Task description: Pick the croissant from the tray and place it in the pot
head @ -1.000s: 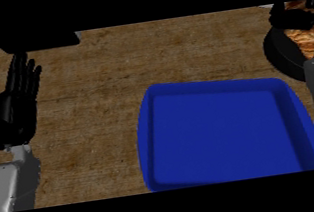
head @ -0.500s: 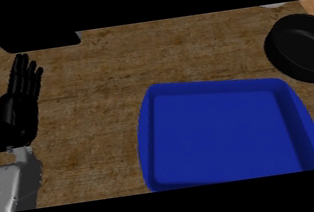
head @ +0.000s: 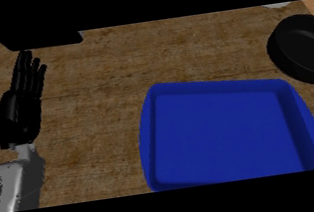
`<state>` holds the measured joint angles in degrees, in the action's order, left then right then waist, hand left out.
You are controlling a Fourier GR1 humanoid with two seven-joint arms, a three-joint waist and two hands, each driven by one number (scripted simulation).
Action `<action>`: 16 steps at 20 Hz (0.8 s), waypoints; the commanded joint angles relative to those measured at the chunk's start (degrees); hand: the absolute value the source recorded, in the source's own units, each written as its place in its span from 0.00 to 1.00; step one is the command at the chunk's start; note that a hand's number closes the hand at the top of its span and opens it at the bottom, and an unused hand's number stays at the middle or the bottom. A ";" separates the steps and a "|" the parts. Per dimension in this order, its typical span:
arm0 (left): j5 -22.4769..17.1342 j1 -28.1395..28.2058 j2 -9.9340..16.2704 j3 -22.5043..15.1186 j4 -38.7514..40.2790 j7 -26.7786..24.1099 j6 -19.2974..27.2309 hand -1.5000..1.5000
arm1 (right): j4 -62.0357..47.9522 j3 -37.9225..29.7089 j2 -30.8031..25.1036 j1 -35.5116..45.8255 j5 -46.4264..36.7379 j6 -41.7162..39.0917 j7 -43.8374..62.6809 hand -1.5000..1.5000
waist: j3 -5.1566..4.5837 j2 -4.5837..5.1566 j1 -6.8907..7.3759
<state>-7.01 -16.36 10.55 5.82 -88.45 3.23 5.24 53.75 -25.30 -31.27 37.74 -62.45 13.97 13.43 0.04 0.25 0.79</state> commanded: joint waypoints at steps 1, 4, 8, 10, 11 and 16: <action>0.81 -0.13 -0.01 -0.48 -0.02 0.38 0.12 0.50 | -9.05 -1.32 -1.18 1.06 2.56 -1.88 -2.64 1.00 | 0.02 0.04 0.05; -0.47 -0.54 0.06 0.08 0.25 0.10 -0.81 0.50 | -13.35 -6.00 2.07 2.18 9.19 -2.13 -3.82 0.00 | 0.08 0.25 0.54; -1.08 -0.07 -0.11 0.41 0.97 -0.75 -1.63 0.50 | -22.19 -6.50 -1.20 6.14 11.70 -3.90 -12.88 0.00 | 0.08 0.37 0.90; 0.66 1.17 -1.37 -0.19 -0.07 -2.09 0.36 0.50 | -23.06 -5.68 -2.29 7.98 12.29 -5.30 -14.99 0.00 | 0.04 0.13 0.52; -0.87 0.86 0.91 1.41 -0.41 -0.45 -1.39 0.50 | -22.95 -8.25 -2.05 4.16 14.82 -1.81 -20.92 0.00 | 0.08 0.17 0.44; -0.67 -0.17 0.70 1.57 2.30 -1.49 -1.73 0.50 | -21.17 -11.30 0.70 7.63 20.42 1.37 -24.14 0.00 | 0.04 0.09 0.01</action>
<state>-6.98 -16.44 10.63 6.37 -87.64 2.73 4.53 32.99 -33.73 -32.05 44.43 -46.49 12.72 -6.26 0.09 0.35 0.98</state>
